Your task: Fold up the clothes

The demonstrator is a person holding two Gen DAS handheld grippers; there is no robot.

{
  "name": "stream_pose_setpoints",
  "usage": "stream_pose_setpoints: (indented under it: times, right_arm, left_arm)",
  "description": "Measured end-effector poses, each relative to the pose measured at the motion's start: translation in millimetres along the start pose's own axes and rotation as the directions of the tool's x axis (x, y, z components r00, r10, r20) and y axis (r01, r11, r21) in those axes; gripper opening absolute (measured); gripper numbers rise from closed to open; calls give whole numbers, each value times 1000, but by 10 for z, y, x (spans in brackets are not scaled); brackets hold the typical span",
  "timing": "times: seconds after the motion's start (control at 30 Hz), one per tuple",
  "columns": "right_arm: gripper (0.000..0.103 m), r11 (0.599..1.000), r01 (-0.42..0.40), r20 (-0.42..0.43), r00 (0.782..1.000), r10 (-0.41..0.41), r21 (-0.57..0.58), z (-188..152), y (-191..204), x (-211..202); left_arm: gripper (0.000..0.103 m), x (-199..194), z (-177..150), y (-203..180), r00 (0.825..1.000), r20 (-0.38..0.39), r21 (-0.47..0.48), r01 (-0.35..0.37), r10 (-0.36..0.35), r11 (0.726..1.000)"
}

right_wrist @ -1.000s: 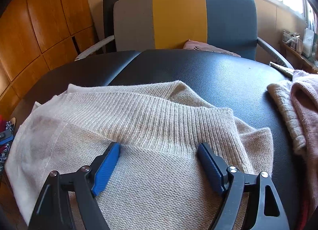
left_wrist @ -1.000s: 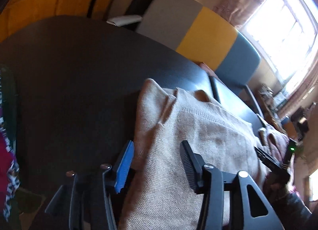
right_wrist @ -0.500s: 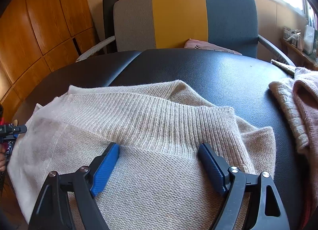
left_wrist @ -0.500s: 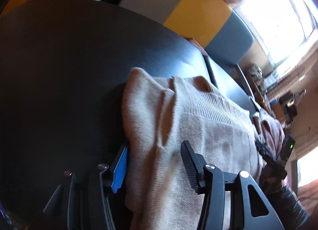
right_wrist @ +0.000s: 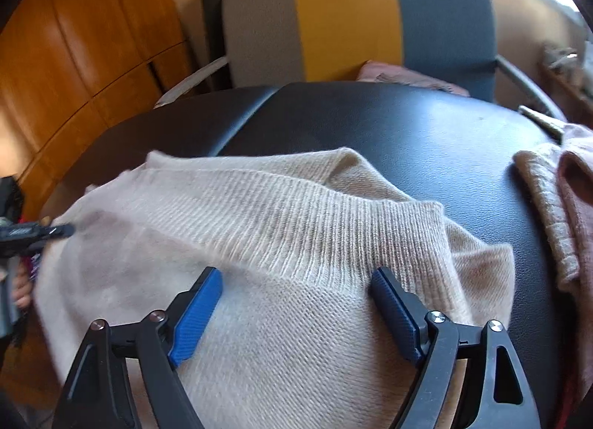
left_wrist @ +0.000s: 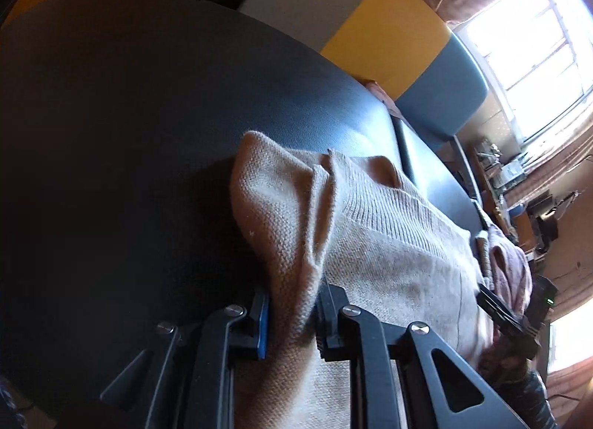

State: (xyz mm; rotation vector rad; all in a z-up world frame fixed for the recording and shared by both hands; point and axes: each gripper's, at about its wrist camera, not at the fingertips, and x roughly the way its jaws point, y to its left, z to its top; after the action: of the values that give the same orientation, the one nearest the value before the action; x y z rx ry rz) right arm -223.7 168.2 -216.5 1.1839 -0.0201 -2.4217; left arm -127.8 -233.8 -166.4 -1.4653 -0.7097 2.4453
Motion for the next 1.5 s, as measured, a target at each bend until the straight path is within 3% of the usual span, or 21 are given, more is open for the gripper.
stream_pose_setpoints:
  times: [0.2,0.37,0.47,0.63,0.9,1.17,1.37,1.5]
  right_arm:
    - [62,986,-102,-67,993,94,-134,-120,41,-368]
    - [61,975,-120,-134,986,96,-188,-329,-42,-485]
    - [62,970,-116,-176,981,78,-213,-491,-101,-481]
    - [62,975,-127,-147,984,101,-184,-607,-151,-474]
    - [63,982,-131,-71,990,122,-139,-760,-224,-564]
    - [63,984,-162,13,987,163,-72,-890,-298,-643]
    - [63,982,-183,55,981,186,-52,-933,-336,-695]
    - [63,978,-207,75,975,210,-35,-989,-387,-735]
  left_arm:
    - [17,-70,143,-86,999,7,14,-53,53,999]
    - [17,-227,213,-225,998,31,26,-63,62,998]
    - [17,-290,246,-278,999,32,18,-28,28,999]
    - [17,-501,177,-663,994,48,34,96,-98,995]
    - [17,-736,-27,-1618,956,30,99,287,-291,953]
    - [17,-293,-212,-2833,916,-71,171,400,-394,900]
    - [17,314,-508,-3373,926,-194,234,364,-323,902]
    - [17,653,-636,-3493,914,-251,220,373,-317,901]
